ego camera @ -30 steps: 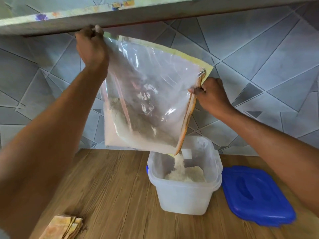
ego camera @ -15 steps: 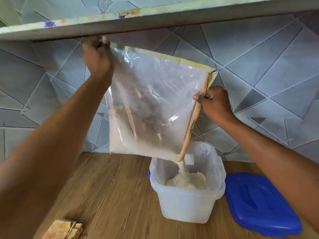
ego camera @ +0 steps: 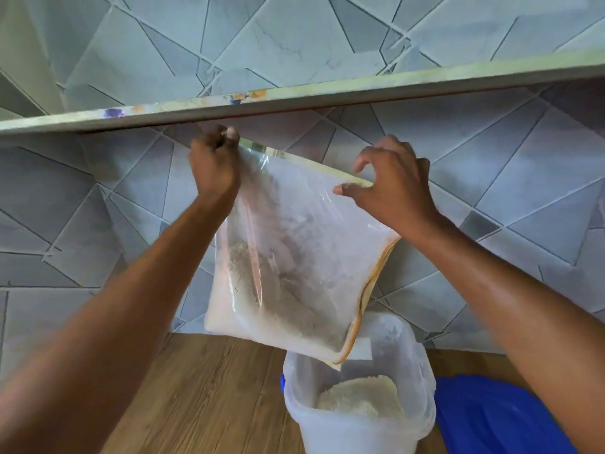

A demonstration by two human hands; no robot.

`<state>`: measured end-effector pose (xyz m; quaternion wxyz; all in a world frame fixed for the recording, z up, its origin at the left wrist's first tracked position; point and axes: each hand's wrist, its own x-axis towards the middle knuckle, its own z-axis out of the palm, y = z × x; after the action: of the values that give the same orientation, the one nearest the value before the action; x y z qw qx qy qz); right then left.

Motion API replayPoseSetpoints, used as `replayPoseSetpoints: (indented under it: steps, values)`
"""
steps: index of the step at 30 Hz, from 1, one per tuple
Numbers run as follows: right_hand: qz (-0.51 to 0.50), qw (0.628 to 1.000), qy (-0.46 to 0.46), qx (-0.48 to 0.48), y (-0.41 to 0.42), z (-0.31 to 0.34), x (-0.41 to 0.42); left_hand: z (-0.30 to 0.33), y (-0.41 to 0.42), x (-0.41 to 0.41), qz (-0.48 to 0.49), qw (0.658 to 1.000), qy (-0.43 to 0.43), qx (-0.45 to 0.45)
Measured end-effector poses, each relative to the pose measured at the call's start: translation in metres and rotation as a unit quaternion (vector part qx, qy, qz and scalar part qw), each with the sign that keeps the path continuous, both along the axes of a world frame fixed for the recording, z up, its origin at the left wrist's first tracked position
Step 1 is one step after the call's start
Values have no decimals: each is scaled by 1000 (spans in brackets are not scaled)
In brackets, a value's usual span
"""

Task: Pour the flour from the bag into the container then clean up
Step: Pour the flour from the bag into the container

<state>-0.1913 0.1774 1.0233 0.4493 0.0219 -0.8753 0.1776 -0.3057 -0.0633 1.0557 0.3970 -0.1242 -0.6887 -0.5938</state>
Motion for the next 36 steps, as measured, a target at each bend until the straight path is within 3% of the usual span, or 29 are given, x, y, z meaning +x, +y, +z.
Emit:
replayPoseSetpoints:
  steps: [4,10,20,26,28,31,36]
  values:
    - [138,978,-150,29,-39,41,-24,-1,3,3,16,998,43,-49]
    - [184,962,-200,27,-77,65,-52,-3,-2,5,-10,997,67,-48]
    - [110,986,-113,-47,-122,42,-73,-13,-24,2,-68,995,49,-51]
    - [95,992,-58,-60,-148,30,-71,-29,-59,6,-152,988,5,-40]
    - [91,993,-46,-55,-151,29,-73,-51,-71,10,-167,985,-34,-5]
    - [85,995,-35,-42,-151,28,-73,-122,-87,12,-156,973,-169,24]
    - [77,996,-28,-45,-146,19,-67,-236,-94,50,-114,888,-424,137]
